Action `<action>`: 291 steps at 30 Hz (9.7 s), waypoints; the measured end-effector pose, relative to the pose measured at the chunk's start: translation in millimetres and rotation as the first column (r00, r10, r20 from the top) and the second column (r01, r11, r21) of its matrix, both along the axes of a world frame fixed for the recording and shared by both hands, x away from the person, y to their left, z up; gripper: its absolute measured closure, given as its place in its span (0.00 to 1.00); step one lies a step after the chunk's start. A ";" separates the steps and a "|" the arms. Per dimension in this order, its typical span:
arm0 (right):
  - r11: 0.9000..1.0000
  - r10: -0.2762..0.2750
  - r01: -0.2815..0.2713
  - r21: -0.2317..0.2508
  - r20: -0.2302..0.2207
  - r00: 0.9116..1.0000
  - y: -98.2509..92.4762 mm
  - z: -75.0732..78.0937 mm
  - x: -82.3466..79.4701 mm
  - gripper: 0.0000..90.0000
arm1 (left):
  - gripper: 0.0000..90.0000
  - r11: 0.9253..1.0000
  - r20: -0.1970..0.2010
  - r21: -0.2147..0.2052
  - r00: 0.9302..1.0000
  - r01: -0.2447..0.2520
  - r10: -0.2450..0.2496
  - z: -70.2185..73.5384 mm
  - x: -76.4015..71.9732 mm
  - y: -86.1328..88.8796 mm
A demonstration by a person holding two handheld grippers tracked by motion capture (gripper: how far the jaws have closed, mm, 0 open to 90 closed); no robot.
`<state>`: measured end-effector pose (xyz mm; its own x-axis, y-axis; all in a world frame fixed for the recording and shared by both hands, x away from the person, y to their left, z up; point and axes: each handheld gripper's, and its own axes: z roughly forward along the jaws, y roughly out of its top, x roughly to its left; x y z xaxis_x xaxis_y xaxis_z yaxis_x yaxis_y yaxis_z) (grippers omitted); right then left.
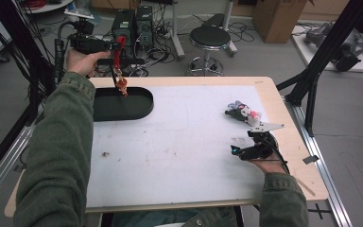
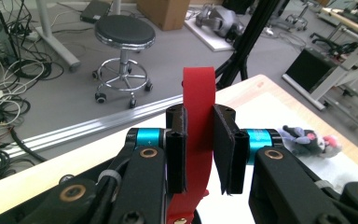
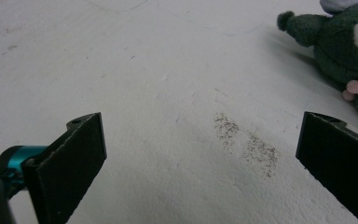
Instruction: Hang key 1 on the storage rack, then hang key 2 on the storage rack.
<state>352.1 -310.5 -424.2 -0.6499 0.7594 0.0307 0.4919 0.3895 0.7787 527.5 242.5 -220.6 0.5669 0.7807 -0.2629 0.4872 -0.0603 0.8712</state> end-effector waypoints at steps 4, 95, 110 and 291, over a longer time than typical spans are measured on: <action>1.000 0.000 0.000 -0.006 -0.001 1.000 0.6 0.0 -0.8 0.01 | 0.84 1.000 0.011 -0.016 1.000 -0.022 0.023 -2.7 2.5 1.1; 1.000 -0.011 0.010 0.027 0.046 0.999 -4.9 5.4 -1.5 0.01 | 0.02 0.988 0.000 0.154 1.000 -0.007 0.007 -72.4 -135.1 14.9; 1.000 -0.009 0.008 0.025 0.047 0.999 -4.2 6.0 -1.6 0.01 | 0.02 0.990 0.010 0.144 1.000 -0.004 0.002 -91.6 -159.1 25.5; 0.982 0.188 -0.190 -0.002 -0.126 0.974 102.7 127.5 98.5 0.46 | 0.02 0.943 -0.085 0.333 0.996 0.028 0.001 -201.8 -226.8 34.0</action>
